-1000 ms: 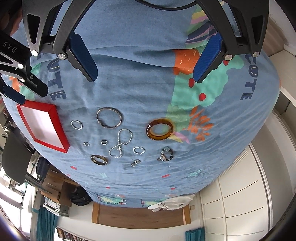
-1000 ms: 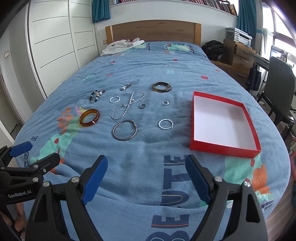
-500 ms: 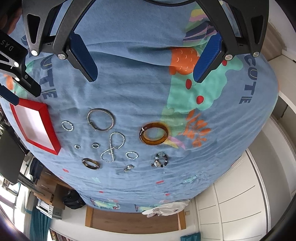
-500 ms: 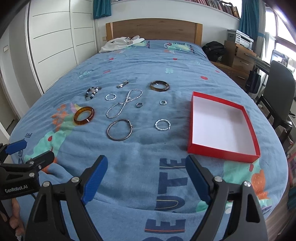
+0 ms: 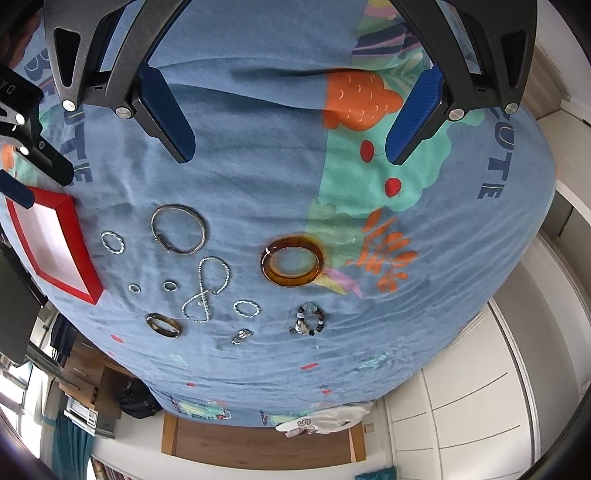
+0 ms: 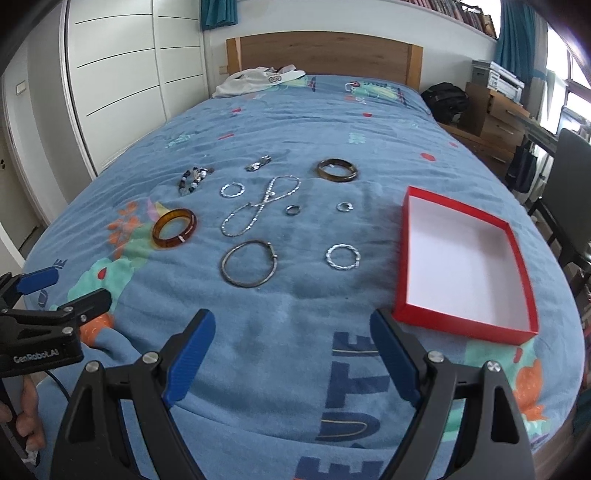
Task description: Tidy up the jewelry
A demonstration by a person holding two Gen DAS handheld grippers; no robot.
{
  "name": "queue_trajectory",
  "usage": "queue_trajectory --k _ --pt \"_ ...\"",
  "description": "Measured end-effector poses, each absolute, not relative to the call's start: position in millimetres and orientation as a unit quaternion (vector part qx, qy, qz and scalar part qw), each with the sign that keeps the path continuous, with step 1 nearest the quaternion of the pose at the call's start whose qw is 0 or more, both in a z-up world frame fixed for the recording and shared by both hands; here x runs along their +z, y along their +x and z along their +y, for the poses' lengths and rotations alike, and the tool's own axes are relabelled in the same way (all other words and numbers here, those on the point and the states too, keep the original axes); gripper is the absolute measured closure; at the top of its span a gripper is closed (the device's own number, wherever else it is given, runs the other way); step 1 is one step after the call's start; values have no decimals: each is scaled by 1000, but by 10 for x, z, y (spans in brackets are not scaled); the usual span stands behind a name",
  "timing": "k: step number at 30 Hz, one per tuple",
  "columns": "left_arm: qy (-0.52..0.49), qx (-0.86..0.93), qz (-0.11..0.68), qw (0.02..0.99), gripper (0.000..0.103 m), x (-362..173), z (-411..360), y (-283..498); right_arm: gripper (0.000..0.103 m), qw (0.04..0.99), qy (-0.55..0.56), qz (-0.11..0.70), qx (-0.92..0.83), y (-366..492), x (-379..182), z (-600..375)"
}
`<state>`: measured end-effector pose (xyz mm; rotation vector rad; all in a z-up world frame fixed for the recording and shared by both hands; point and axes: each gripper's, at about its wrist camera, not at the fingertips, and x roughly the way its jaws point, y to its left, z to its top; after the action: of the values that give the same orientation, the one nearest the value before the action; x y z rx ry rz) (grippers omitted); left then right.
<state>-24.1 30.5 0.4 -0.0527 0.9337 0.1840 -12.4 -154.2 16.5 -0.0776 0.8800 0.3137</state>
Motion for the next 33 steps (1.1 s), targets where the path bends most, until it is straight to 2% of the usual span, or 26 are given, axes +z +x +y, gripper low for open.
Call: queue_trajectory --k 18,33 --pt "-49 108 476 872 2 -230 676 145 17 865 10 450 220 286 -183 -1448" --pt "-59 104 494 861 2 -406 773 449 18 868 17 464 174 711 -378 -1648"
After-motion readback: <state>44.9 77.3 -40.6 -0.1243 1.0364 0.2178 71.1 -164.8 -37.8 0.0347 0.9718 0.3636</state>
